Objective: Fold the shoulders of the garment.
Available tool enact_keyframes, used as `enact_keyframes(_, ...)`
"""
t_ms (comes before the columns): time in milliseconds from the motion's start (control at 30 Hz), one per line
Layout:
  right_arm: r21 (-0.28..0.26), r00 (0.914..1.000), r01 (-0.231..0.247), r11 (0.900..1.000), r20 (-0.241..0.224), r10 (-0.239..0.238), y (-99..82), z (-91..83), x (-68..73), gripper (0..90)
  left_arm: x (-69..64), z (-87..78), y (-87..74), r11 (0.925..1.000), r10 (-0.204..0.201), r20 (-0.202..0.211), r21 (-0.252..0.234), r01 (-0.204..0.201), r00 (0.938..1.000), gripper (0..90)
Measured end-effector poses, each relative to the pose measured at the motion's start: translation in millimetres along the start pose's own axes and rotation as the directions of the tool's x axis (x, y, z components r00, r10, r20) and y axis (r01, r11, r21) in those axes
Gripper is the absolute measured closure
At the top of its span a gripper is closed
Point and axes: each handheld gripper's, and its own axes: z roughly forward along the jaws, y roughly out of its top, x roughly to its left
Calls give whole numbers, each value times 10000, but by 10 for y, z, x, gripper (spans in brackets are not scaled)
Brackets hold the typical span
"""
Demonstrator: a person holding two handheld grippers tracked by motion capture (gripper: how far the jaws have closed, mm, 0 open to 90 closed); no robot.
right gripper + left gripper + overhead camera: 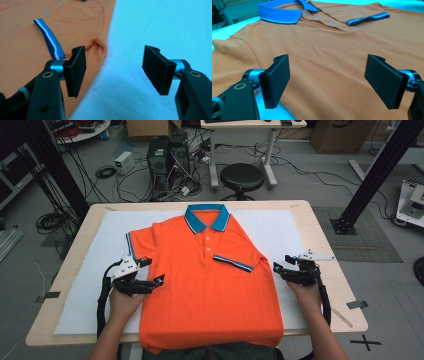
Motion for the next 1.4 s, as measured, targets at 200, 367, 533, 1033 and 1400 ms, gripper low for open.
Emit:
enact_keyframes(200,23,9991,372,9993,195,-372,-3,8,40,315,62,-46,-15,9975,-529,213,-459,538,9984,207)
enact_keyframes(367,41,9995,280,9996,154,-281,-4,10,29,304,140,-93,25,9928,-1054,68,-565,1056,9944,207)
enact_keyframes(533,61,9995,284,9996,131,-285,-4,11,28,289,191,-116,182,9940,-924,-154,-603,913,9956,207)
enact_keyframes(1033,99,9995,269,9996,182,-271,-4,18,31,291,732,12,615,9873,-1492,-1502,325,1557,9773,207)
enact_keyframes(1400,88,9998,143,9999,159,-144,-3,21,15,293,1132,199,544,9598,-2364,-2646,863,2671,9349,207)
